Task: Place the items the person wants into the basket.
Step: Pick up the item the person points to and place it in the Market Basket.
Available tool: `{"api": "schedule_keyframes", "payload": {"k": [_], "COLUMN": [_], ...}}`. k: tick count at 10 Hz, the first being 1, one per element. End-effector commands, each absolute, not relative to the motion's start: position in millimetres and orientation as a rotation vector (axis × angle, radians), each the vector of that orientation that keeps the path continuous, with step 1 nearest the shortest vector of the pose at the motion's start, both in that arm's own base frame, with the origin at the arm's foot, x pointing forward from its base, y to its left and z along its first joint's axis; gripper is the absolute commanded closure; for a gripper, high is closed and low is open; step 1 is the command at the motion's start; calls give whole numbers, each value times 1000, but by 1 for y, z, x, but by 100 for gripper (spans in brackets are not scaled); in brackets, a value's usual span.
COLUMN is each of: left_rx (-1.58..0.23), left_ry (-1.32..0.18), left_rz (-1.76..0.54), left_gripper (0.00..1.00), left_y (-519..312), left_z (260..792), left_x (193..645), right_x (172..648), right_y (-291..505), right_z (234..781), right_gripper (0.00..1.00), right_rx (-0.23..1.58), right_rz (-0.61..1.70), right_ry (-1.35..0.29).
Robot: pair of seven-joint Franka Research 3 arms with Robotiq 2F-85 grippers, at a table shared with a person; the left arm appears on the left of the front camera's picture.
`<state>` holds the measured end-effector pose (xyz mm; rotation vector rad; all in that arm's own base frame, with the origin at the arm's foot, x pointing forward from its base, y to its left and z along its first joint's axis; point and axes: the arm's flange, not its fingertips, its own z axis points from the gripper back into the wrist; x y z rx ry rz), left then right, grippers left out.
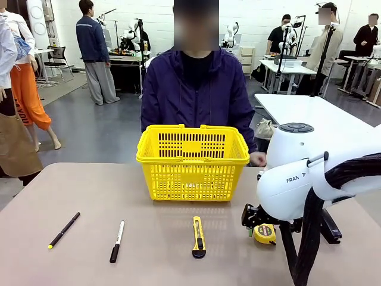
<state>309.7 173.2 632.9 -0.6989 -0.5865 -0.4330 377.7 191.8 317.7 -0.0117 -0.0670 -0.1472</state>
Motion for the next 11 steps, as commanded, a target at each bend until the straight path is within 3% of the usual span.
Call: {"api": "schedule_keyframes", "payload": {"k": [1,11], "left_rx": [-708,-708], "left_ry": [-598,-598], "left_rz": [-434,-434], "left_gripper": [0,0], "left_y": [173,173], "left_z": [634,634], "left_x": [311,311], "right_x": [385,405], "right_y": [201,193], "right_z": [316,304], "right_gripper": [0,0], "right_rx": [-32,-16], "right_rz": [-150,-77], "right_ry": [-97,-131]}}
